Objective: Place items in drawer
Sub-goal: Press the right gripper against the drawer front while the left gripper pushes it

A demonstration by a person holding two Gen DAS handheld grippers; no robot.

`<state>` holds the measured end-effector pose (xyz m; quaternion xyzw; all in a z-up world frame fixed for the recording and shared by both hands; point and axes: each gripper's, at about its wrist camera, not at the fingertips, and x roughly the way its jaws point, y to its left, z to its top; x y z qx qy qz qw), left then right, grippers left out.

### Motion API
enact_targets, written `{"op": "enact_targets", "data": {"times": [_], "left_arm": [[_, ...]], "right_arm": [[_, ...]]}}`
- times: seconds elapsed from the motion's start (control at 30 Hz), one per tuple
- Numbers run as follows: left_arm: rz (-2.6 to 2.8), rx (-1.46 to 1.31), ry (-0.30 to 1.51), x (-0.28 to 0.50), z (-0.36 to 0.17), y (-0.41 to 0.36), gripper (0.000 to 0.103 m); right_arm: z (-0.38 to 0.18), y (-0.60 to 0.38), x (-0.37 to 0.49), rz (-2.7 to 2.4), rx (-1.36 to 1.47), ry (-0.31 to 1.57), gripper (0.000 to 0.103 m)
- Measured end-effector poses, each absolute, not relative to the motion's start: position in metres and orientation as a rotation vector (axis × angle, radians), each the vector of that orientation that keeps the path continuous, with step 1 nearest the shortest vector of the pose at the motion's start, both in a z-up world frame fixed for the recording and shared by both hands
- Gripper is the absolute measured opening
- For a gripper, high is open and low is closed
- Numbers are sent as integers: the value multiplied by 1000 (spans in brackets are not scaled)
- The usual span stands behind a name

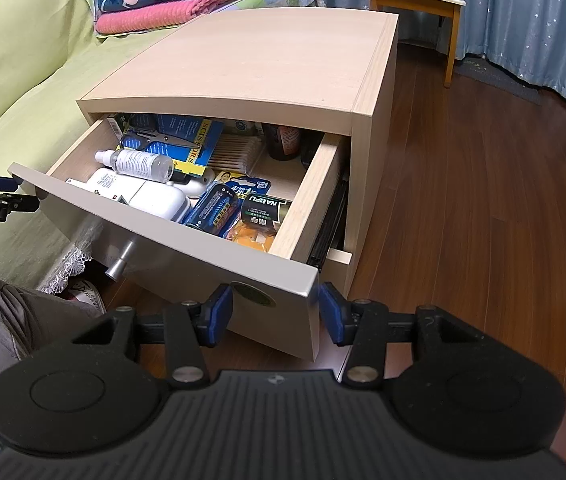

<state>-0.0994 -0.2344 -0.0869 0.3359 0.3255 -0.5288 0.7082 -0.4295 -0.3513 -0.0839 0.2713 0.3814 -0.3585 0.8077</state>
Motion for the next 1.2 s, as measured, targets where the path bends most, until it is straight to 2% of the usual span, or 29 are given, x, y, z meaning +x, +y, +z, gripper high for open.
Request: {"op": "enact_targets", "data": {"times": [0.97,1.1,1.17,1.2], "left_arm": [[-1213,696,710,-100,-81,-226,65],[-1174,698,736,-108,-81,-223,66],[-1149,696,757,-113,-83,-221,66],[-1137,696,767,-115,-83,-220,66]], "right_arm": [[-83,-360,-421,-809,568,811,44],[-84,-350,-422,-847,617,804,46],[-87,-342,-420,-852,654,807,52],[-90,-338,-418,-855,678,804,60]]}}
